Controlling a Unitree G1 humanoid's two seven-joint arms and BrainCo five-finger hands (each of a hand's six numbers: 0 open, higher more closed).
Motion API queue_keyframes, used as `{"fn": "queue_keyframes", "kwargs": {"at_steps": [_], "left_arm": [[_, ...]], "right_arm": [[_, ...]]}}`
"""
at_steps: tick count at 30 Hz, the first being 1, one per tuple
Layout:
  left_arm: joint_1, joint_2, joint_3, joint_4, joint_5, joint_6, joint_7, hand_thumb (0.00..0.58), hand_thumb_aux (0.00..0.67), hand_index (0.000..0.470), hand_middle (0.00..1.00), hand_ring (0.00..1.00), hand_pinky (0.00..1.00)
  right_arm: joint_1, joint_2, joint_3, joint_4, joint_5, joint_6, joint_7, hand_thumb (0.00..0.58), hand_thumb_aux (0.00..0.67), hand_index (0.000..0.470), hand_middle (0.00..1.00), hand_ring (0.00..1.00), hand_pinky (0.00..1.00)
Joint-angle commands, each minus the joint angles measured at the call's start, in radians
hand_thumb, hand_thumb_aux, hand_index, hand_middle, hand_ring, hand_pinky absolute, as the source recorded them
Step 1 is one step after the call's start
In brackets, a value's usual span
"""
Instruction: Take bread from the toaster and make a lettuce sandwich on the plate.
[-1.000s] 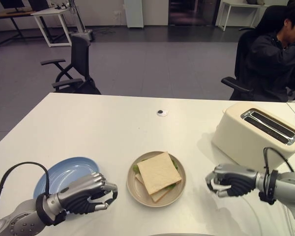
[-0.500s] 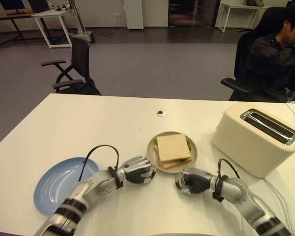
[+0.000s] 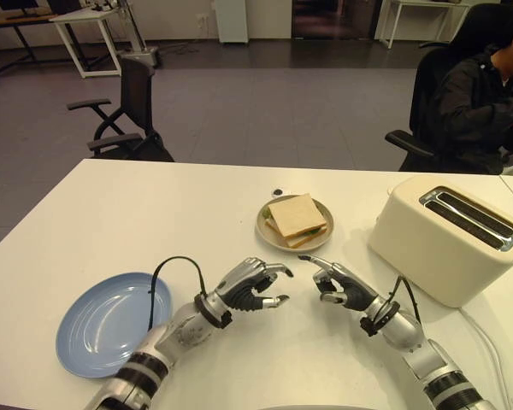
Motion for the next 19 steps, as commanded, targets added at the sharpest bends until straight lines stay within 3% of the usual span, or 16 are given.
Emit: {"fn": "queue_keyframes", "kwargs": {"at_steps": [1,5,10,19], "left_arm": [[0.076,-0.035,-0.086,-0.094,-0.466,-0.013,-0.229,0.000,0.000,0.000,0.00,0.00,0.00],[0.130,-0.081,-0.099,-0.123,-0.814,-0.017,-0.500,0.000,0.000,0.000,0.00,0.00,0.00],[0.151,-0.130,-0.003,-0.088,-0.889,-0.052,-0.658,0.000,0.000,0.000,0.00,0.00,0.00],[0.207,-0.218,0.103,-0.121,-0.794,-0.065,-0.721,0.000,0.000,0.000,0.00,0.00,0.00]], "right_arm": [[0.027,0.041,-0.024,0.035,0.176,-0.047,0.083,0.000,0.000,0.000,0.00,0.00,0.00],[0.033,0.081,-0.044,0.059,0.374,-0.081,0.212,0.000,0.000,0.000,0.00,0.00,0.00],[0.055,0.096,-0.070,0.045,0.453,-0.127,0.310,0.000,0.000,0.000,0.00,0.00,0.00],[0.105,0.089,-0.151,-0.047,0.568,-0.133,0.420,0.000,0.000,0.000,0.00,0.00,0.00]]}}
